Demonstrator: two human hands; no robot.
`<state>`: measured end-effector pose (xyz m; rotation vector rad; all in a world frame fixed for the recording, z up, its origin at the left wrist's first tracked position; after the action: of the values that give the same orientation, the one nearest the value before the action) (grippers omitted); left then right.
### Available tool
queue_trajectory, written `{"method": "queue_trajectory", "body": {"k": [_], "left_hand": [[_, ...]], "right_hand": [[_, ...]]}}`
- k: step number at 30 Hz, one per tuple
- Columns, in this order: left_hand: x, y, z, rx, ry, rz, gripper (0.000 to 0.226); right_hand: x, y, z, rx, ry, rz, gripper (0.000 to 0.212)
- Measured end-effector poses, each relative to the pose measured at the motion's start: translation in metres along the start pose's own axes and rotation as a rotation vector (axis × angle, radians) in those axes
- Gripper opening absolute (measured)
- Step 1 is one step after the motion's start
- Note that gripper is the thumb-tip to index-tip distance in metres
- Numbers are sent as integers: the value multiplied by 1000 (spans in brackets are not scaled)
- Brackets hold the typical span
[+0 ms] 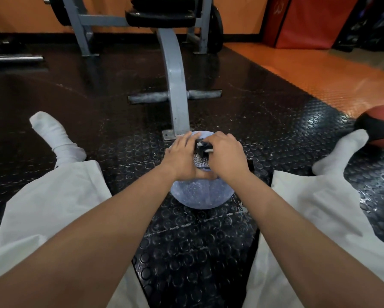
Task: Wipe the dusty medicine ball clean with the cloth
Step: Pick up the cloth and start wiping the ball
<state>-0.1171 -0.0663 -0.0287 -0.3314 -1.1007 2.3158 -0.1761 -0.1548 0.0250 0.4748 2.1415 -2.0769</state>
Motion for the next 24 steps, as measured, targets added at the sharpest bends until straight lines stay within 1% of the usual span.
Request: {"method": "queue_trajectory", "body": {"k": [3, 5, 9, 12, 15, 18, 20, 22, 24], "left_hand": [[-2, -7, -1, -45, -36, 5, 118], [-2, -9, -3, -37, -18, 19, 113], [5, -3, -5, 48, 48, 53, 119], [8, -1, -3, 43, 17, 51, 127], [9, 0, 0, 34, -2, 54, 128], [6, -1, -4, 42, 18, 67, 128], [5, -2, -6, 17, 48, 66, 132], [8, 0, -7, 10, 14, 49, 129], [12, 2, -6, 9, -11, 45, 127]], "right_hand": [[8, 3, -8, -26, -26, 24, 42], [18, 8, -12, -44, -64, 19, 39], [19, 7, -8, -52, -70, -11, 40], [2, 0, -3, -12, -21, 21, 42], [-4, -1, 0, -5, 8, 41, 43], [16, 5, -3, -56, -39, 95, 40], [39, 12, -9, -94, -121, 113, 35], [54, 16, -10, -90, -173, 128, 36], [51, 13, -7, -49, -166, 126, 33]]}}
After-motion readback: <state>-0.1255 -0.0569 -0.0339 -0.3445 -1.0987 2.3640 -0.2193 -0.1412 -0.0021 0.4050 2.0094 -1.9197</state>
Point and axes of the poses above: each hand's wrist, its own x-axis away from the middle knuckle, its own y-axis out of the palm, z = x × y, the point moved 7 cm from there along -x, towards the middle knuckle, and after that the axes turned 13 degrees about x, right-handed, at the moved point
